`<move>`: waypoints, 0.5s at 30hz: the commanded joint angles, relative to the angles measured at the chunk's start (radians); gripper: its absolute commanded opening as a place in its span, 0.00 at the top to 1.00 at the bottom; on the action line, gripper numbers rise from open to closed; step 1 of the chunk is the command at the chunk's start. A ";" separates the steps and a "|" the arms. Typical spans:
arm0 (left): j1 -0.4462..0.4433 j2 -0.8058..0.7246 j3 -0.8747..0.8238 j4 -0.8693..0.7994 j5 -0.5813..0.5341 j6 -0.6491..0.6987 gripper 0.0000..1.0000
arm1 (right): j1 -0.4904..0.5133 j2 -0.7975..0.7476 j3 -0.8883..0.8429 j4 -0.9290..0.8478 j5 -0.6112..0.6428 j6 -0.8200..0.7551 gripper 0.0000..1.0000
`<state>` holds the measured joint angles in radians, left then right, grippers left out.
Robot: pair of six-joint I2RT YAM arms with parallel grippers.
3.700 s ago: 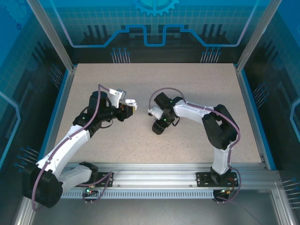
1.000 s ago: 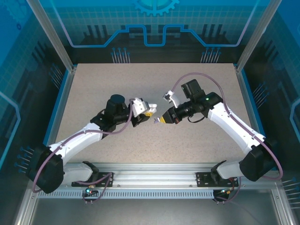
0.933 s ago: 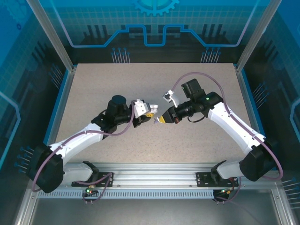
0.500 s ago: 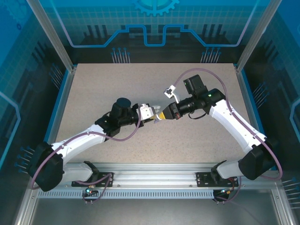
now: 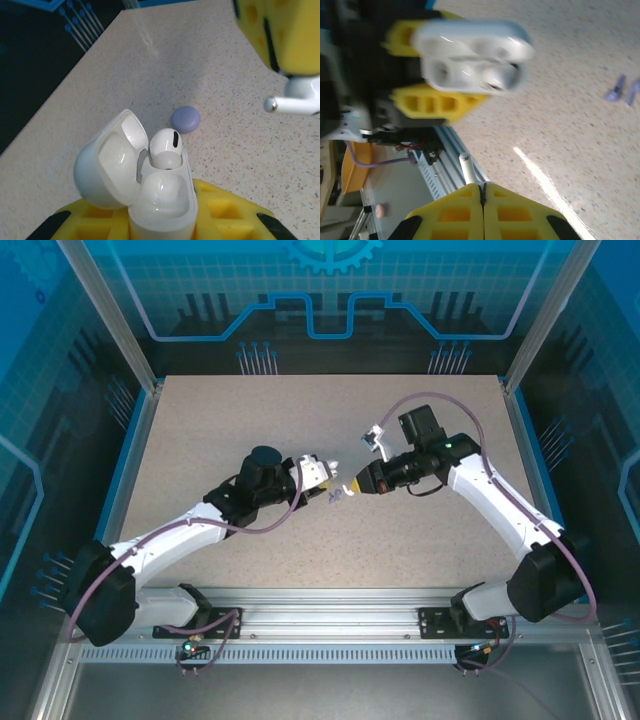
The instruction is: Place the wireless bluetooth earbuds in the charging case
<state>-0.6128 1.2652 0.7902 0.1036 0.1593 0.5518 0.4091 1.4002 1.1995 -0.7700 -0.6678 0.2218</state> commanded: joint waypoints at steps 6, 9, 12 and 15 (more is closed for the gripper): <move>0.071 -0.082 -0.026 -0.061 -0.041 -0.308 0.93 | -0.015 0.136 -0.152 0.177 0.120 0.055 0.97; 0.071 -0.114 -0.027 -0.101 -0.036 -0.376 0.93 | -0.014 0.218 -0.172 0.225 0.151 0.066 0.97; 0.071 -0.143 -0.030 -0.129 -0.031 -0.438 0.92 | -0.013 0.305 -0.179 0.271 0.148 0.078 0.98; 0.072 -0.173 -0.044 -0.138 -0.020 -0.487 0.92 | -0.011 0.363 -0.175 0.299 0.176 0.087 0.98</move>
<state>-0.5423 1.1271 0.7708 -0.0006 0.1246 0.1627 0.4049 1.7283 1.0328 -0.5312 -0.5220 0.2871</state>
